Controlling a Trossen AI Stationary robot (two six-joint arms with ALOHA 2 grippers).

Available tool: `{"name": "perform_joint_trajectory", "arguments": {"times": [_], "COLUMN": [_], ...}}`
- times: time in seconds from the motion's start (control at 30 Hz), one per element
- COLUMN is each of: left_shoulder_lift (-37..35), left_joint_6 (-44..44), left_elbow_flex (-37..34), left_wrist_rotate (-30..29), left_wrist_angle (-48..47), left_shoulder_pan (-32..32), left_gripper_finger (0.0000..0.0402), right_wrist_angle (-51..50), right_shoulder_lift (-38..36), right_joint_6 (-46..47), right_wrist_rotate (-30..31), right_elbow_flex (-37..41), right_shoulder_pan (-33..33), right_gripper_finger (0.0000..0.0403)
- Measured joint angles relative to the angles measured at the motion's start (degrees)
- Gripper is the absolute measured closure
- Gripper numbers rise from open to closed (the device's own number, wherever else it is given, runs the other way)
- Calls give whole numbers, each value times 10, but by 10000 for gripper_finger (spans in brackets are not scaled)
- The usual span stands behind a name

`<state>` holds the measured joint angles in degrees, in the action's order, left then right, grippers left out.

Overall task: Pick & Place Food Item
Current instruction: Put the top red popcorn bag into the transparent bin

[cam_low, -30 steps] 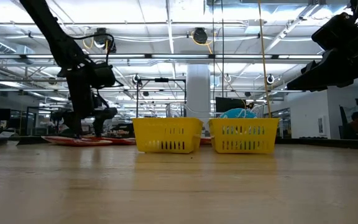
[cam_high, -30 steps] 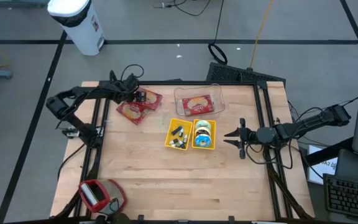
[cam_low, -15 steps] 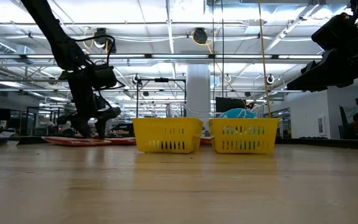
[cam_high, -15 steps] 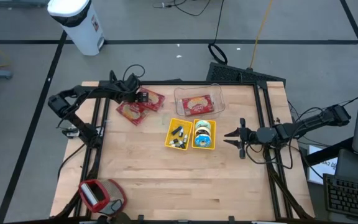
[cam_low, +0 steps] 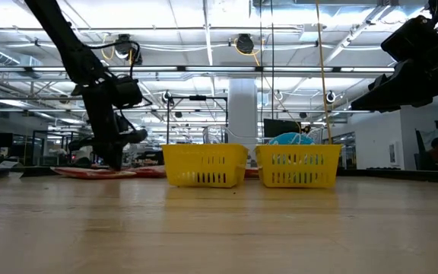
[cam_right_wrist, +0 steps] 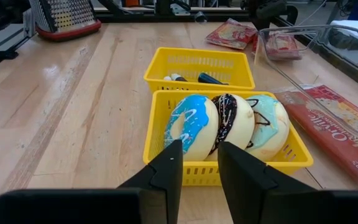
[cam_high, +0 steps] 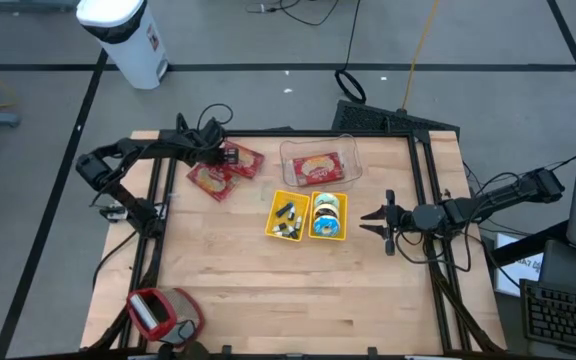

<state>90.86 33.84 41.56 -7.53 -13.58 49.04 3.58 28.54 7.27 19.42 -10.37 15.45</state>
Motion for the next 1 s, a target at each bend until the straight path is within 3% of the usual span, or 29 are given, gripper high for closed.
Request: {"name": "perform_joint_trajectory", "arguments": {"times": [0.2, 0.67, 1.0], "left_shoulder_lift": [-57, -274, -321], "left_joint_6": [8, 27, 48], "left_elbow_flex": [0, 0, 0], "left_wrist_rotate": [-1, -16, -15], "left_wrist_angle": [13, 97, 285], "left_shoulder_pan": [-6, -69, -162], "left_gripper_finger": [399, 401, 401], "right_wrist_angle": [0, 0, 0], "right_shoulder_lift": [0, 0, 0], "right_joint_6": [0, 0, 0], "right_wrist_rotate": [0, 0, 0], "right_elbow_flex": [0, 0, 0], "right_shoulder_pan": [0, 0, 0], "right_gripper_finger": [312, 312, 312]}}
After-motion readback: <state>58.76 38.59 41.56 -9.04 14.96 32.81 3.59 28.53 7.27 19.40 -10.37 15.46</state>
